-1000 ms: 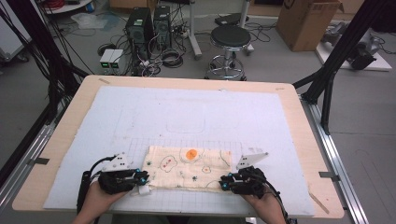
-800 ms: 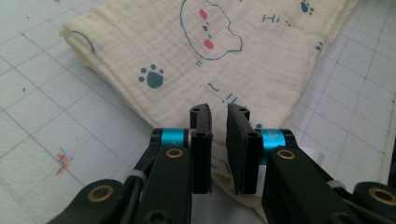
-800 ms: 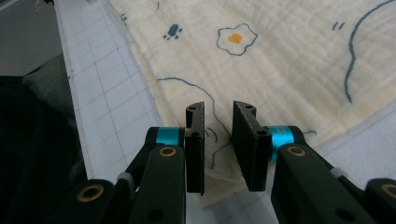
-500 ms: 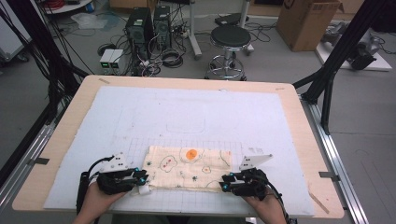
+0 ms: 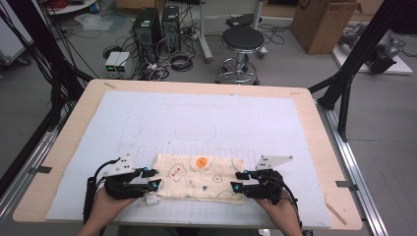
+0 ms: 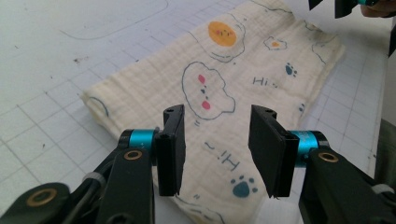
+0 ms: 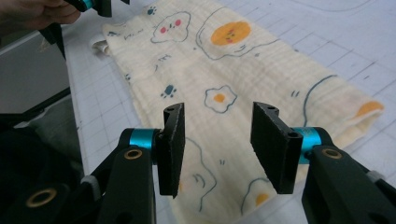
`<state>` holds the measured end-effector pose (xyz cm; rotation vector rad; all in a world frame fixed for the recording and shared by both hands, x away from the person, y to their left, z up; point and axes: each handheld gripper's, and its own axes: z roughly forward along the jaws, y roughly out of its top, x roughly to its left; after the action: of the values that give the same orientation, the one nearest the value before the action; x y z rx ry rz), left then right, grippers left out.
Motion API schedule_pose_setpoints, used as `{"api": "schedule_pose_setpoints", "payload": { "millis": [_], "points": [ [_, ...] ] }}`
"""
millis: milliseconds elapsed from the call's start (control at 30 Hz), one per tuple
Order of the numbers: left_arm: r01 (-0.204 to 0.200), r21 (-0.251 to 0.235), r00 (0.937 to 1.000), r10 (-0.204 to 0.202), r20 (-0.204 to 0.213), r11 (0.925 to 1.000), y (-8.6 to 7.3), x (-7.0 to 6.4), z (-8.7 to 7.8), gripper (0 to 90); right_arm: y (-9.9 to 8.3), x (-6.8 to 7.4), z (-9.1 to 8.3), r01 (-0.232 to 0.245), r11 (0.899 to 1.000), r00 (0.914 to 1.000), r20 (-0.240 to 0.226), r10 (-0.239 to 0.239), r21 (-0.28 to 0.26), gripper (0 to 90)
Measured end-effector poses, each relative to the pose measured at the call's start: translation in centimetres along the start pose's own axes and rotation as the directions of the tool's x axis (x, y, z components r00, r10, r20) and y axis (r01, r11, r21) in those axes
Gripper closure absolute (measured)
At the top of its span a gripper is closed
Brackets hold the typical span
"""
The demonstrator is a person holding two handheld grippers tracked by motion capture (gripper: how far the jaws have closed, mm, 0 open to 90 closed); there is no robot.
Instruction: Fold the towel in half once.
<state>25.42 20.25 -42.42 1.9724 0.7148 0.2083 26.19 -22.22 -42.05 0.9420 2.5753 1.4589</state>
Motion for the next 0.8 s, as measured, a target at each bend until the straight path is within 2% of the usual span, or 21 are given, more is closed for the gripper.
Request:
{"api": "schedule_pose_setpoints", "payload": {
  "millis": [167, 233, 367, 600, 800],
  "points": [
    [0.003, -0.007, 1.0000, -0.003, -0.004, 1.0000, 0.9, 0.1, 1.0, 56.1, 1.1, -0.2, 0.4, 0.004, 1.000, 0.9998, 0.021, -0.003, -0.016, 60.4],
    [0.017, -0.009, 0.9999, -0.017, 0.002, 0.9998, 1.3, 0.2, 1.4, 56.5, 1.7, -0.2, 0.7, 0.017, 1.000, 0.9996, 0.024, -0.017, -0.023, 61.3],
    [0.011, -0.008, 0.9999, -0.011, -0.002, 0.9999, 2.0, 0.2, 2.1, 58.2, 2.7, -0.1, 1.4, 0.030, 0.999, 0.9992, 0.027, -0.029, -0.023, 63.1],
    [0.016, -0.030, 0.9991, -0.017, -0.039, 0.9994, 3.4, 0.6, 3.2, 56.4, 4.5, -0.4, 3.0, 0.044, 0.999, 0.9990, 0.010, -0.044, -0.010, 64.1],
    [0.015, -0.044, 0.9992, -0.016, -0.038, 0.9989, 4.1, 1.0, 4.2, 62.6, 5.8, -0.5, 4.2, 0.060, 0.998, 0.9981, 0.011, -0.060, -0.017, 66.5]
  ]
}}
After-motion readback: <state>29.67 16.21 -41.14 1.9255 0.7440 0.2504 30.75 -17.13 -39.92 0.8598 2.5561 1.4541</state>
